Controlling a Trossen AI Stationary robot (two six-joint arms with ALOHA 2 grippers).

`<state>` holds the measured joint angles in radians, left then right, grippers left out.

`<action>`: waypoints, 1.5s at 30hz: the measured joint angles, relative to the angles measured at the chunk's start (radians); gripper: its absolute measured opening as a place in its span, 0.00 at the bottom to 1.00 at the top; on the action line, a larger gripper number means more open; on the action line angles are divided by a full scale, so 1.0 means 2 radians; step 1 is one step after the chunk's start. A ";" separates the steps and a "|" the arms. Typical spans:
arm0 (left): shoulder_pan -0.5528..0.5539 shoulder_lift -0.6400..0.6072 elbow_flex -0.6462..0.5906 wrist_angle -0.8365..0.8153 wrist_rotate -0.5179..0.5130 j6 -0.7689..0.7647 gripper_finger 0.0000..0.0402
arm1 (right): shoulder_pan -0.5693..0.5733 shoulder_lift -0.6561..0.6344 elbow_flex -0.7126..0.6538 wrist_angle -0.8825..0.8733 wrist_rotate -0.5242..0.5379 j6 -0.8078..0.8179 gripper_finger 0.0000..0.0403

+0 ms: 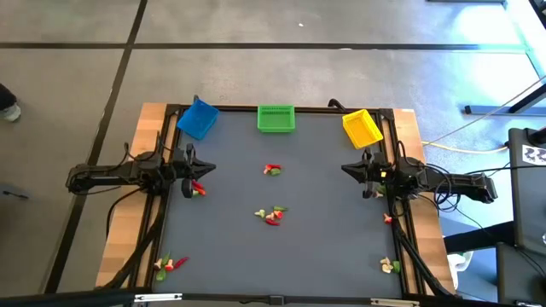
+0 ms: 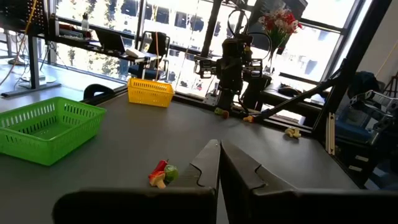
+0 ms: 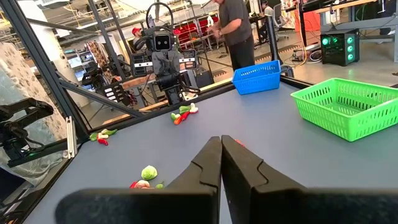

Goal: Sort produce into baskets

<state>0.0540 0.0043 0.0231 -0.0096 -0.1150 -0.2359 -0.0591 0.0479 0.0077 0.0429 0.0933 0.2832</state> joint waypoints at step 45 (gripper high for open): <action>0.001 0.000 0.000 0.059 -0.108 -0.023 0.01 | 0.000 0.000 0.000 0.033 0.089 -0.118 0.04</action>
<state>0.0551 0.0044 0.0231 0.1082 -0.3301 -0.2819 -0.0593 0.0479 0.0078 0.1097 0.2707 0.0467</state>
